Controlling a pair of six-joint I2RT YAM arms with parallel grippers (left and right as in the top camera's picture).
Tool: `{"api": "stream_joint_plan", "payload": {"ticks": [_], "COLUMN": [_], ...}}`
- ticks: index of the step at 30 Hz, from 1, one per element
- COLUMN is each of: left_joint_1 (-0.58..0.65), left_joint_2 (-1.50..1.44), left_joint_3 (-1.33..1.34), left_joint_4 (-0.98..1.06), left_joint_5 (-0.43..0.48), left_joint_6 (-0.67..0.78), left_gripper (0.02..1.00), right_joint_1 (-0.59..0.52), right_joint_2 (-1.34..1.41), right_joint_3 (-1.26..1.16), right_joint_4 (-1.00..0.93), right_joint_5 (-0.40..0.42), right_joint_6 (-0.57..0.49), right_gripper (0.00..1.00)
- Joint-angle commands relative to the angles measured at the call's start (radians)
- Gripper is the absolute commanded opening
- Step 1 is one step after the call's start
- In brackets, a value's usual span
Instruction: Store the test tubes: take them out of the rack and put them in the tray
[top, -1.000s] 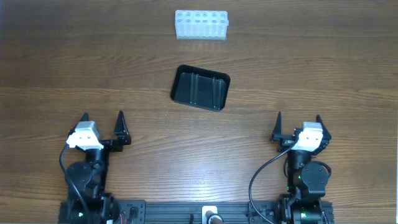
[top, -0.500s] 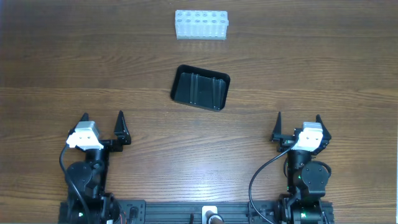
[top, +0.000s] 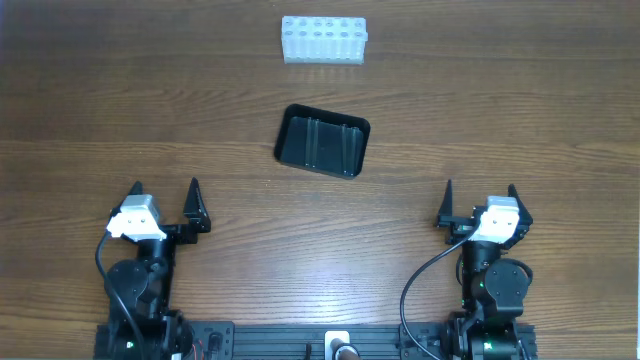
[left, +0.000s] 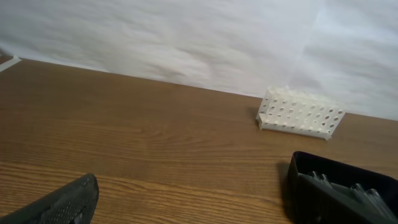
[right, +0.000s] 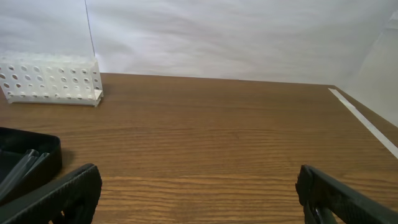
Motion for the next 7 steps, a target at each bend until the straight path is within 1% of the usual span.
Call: {"api": "stream_joint_plan", "payload": {"ticks": [1,7], "left_joint_1": [-0.003,-0.003], "left_joint_2": [-0.007,-0.007], "left_joint_3": [-0.005,-0.004], "left_joint_4": [-0.004,-0.003], "left_joint_5": [0.011,0.011], "left_joint_6": [0.018,0.018], "left_gripper": [0.998,1.000], "right_joint_1": [0.002,0.002], "right_joint_2": [-0.011,-0.011], "right_joint_3": [-0.005,-0.005], "right_joint_4": [-0.005,-0.005], "right_joint_5": [-0.012,-0.012], "right_joint_6": [-0.002,-0.002], "right_gripper": [0.991,0.991]}}
